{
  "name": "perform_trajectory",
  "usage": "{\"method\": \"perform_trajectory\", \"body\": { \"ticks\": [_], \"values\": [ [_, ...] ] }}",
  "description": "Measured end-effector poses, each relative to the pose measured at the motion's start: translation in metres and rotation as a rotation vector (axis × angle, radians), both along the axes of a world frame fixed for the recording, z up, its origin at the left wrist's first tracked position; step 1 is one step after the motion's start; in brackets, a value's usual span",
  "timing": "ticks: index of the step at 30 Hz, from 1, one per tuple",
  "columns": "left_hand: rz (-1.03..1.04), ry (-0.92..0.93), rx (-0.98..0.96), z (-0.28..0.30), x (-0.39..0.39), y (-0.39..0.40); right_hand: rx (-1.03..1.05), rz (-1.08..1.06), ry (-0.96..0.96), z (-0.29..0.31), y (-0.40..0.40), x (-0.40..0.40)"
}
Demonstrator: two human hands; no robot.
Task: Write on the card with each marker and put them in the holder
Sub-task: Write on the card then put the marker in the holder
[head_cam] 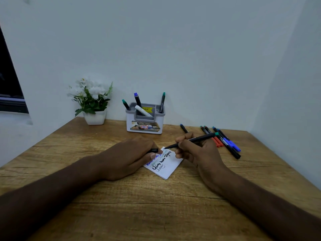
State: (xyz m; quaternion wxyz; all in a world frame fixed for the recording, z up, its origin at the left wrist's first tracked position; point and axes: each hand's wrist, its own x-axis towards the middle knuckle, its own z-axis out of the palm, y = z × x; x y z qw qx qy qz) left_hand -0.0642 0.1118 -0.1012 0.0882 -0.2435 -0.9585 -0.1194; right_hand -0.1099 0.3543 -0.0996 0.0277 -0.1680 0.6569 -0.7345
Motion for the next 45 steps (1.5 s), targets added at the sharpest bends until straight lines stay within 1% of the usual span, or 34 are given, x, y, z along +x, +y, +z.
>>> {"method": "perform_trajectory", "body": {
  "ticks": [2,13,16,19,23,26,29,32,35,39,42,43,45],
  "values": [
    [-0.015,-0.027,-0.002,0.001,-0.001,-0.002,0.025,0.001,0.022,-0.001,0.000,-0.001],
    [-0.013,-0.019,0.002,0.002,-0.001,0.000,0.141,0.018,0.090,-0.003,-0.001,0.001],
    [-0.017,-0.017,0.020,0.002,0.001,0.000,0.237,0.072,0.118,-0.004,-0.001,0.003],
    [-0.008,0.030,-0.012,0.001,0.002,0.001,0.320,0.140,0.160,-0.004,-0.004,0.004],
    [0.009,0.106,-0.038,-0.001,0.002,0.001,0.282,0.189,0.107,-0.001,-0.004,0.004],
    [0.047,0.147,-0.044,-0.001,0.000,0.003,0.304,0.209,0.122,-0.002,-0.004,0.003],
    [0.100,0.200,-0.119,-0.001,-0.001,0.008,0.307,0.215,0.091,-0.001,-0.004,0.003],
    [0.127,0.225,-0.186,-0.001,-0.001,0.010,0.323,0.256,0.127,0.000,-0.003,0.004],
    [0.143,0.222,-0.217,0.000,0.000,0.010,0.356,0.251,0.161,0.001,-0.006,0.003],
    [0.127,0.230,-0.154,0.003,0.001,0.015,0.350,0.262,0.138,0.002,-0.008,0.003],
    [0.145,0.247,-0.143,0.002,0.002,0.017,0.380,0.206,0.148,0.000,-0.009,0.005],
    [0.163,0.245,-0.092,0.001,0.000,0.015,0.382,0.207,0.135,-0.001,-0.009,0.005],
    [0.213,0.230,0.130,0.001,-0.006,0.009,0.414,0.220,0.119,-0.002,-0.008,0.004]
  ]
}}
